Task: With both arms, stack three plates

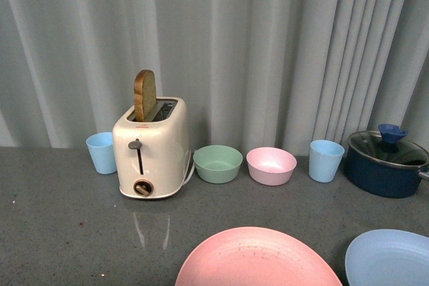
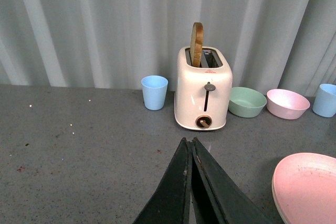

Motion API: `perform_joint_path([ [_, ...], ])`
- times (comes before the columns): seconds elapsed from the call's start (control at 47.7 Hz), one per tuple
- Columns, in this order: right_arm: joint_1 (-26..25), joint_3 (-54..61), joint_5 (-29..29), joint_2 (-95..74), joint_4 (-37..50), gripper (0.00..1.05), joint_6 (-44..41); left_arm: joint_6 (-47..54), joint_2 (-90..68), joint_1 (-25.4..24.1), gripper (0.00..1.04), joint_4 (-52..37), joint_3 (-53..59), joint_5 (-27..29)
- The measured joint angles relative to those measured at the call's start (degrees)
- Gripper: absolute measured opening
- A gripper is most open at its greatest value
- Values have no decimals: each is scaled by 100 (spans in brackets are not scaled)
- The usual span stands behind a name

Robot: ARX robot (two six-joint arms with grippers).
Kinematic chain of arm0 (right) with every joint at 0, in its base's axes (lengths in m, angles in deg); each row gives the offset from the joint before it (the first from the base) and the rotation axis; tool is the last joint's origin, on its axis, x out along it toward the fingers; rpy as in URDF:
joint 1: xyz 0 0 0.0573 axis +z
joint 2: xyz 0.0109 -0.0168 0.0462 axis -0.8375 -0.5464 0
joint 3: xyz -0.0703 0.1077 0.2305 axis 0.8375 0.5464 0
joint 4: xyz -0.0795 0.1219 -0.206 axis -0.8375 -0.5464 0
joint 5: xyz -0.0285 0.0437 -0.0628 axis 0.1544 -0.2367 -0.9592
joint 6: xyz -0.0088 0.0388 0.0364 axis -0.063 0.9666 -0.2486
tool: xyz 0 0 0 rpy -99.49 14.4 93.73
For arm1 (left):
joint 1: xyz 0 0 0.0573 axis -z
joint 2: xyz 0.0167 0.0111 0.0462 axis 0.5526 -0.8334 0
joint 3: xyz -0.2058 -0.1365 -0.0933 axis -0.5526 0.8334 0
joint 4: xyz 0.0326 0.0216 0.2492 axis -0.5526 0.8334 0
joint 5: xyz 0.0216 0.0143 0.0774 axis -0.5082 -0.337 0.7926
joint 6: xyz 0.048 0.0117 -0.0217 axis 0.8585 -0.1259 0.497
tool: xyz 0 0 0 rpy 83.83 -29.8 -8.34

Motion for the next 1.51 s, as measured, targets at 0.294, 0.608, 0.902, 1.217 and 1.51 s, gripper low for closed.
perform_joint_path([
  [0.294, 0, 0, 0, 0, 0, 97, 2, 2, 518, 0, 4, 518, 0, 0],
  [0.608, 0, 0, -2, 0, 0, 97, 2, 0, 1641, 0, 4, 1766, -2, 2],
  [0.902, 0, 0, 0, 0, 0, 97, 0, 0, 1759, 0, 4, 1801, -2, 0],
  [1.217, 76, -203, -1464, -452, -247, 97, 138, -4, 1759, 0, 51, 1801, -2, 0],
  [1.51, -3580, -1294, 647, -2588, 765, 97, -11, -4, 1770, 0, 97, 1801, -2, 0],
])
